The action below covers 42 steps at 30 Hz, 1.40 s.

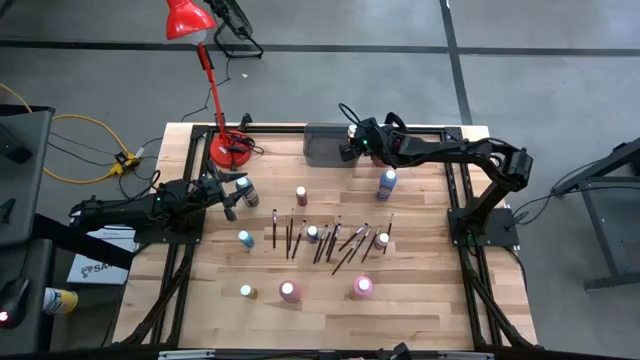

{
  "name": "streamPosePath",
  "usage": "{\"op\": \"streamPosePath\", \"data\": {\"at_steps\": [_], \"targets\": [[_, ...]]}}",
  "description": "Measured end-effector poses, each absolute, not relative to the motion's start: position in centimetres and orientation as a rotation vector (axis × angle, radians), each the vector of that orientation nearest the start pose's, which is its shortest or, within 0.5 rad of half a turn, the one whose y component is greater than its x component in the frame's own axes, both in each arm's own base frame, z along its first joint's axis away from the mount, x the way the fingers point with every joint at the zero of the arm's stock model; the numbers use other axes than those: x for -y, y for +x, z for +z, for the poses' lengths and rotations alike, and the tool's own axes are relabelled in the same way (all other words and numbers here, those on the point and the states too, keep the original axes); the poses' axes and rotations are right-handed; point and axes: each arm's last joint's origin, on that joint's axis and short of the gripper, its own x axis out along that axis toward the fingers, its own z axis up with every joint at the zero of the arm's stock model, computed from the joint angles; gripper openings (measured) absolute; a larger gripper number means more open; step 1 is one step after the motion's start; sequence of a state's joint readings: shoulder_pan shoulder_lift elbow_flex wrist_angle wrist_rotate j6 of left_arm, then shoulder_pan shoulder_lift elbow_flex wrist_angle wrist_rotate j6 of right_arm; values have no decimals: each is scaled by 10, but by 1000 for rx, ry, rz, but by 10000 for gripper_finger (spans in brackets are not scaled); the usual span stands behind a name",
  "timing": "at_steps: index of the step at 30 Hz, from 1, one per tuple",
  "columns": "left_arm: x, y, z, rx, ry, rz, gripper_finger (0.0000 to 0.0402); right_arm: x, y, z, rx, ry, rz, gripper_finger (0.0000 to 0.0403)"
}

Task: Pick & Place Paint Supplies
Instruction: Put the small green paint bottle into the black bin

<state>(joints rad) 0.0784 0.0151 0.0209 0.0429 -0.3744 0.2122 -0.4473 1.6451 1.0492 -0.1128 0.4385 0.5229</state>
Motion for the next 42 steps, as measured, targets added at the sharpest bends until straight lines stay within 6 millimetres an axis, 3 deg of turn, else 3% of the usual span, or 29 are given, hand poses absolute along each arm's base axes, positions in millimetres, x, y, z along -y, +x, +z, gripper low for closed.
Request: {"op": "streamPosePath", "data": {"at_steps": [6,42], "targets": [[-18,94,174,0,201,456,171,162,312,207,-518,485,-1019,121],[-18,94,174,0,201,456,171,160,308,203,-547,540,-1054,124]]}}
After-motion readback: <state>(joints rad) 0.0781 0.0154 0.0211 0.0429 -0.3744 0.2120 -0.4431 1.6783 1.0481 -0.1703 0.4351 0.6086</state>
